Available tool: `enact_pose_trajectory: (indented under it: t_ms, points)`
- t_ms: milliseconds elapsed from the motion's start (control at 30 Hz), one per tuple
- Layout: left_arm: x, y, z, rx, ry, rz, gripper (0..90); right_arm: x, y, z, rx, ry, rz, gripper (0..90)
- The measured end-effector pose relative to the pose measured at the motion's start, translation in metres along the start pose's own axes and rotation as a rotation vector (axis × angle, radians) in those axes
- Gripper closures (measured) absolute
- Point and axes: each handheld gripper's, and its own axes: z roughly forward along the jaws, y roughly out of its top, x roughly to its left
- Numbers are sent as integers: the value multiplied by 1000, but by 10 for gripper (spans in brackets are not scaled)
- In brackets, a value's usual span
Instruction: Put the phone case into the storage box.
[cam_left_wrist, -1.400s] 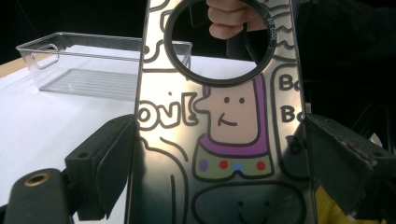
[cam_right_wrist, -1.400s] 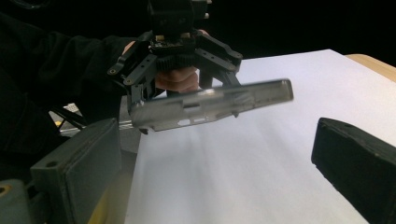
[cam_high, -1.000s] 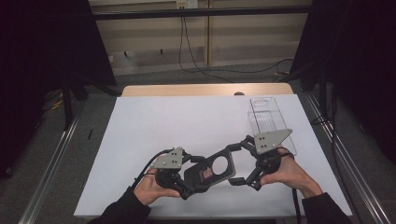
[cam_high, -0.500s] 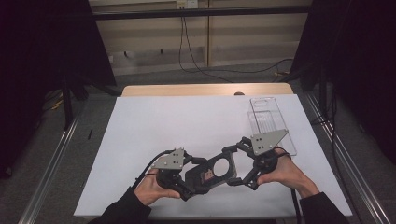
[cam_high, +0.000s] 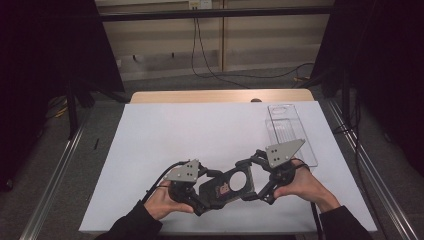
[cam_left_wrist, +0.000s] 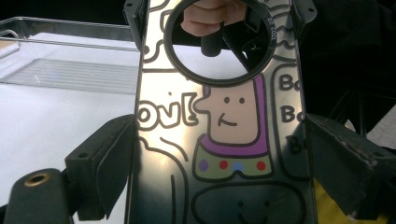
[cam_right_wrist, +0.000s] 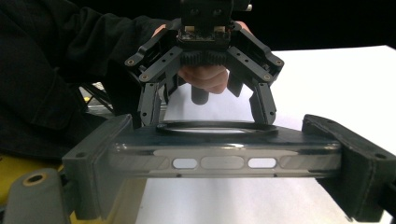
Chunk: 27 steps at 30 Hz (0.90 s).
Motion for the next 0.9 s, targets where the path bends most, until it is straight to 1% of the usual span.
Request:
enact_pose_trajectory:
  t_ms: [233, 467, 533, 633, 700, 900]
  points:
    - [1, -1, 0, 6, -5, 2, 122, 0, 0, 1, 2, 2, -3, 106]
    - [2, -3, 2, 18, -10, 1, 122, 0, -1, 2, 23, -1, 6, 114]
    - [2, -3, 2, 19, -9, 3, 122, 0, -1, 2, 30, -4, 2, 116]
    - [2, -3, 2, 15, -6, 6, 121, 0, -1, 2, 28, -5, 2, 118]
    - [2, -3, 1, 13, 2, 15, 119, 0, -1, 2, 21, -8, 0, 119]
    - [2, -4, 2, 9, 13, 11, 113, 1, -1, 2, 24, -19, 6, 119]
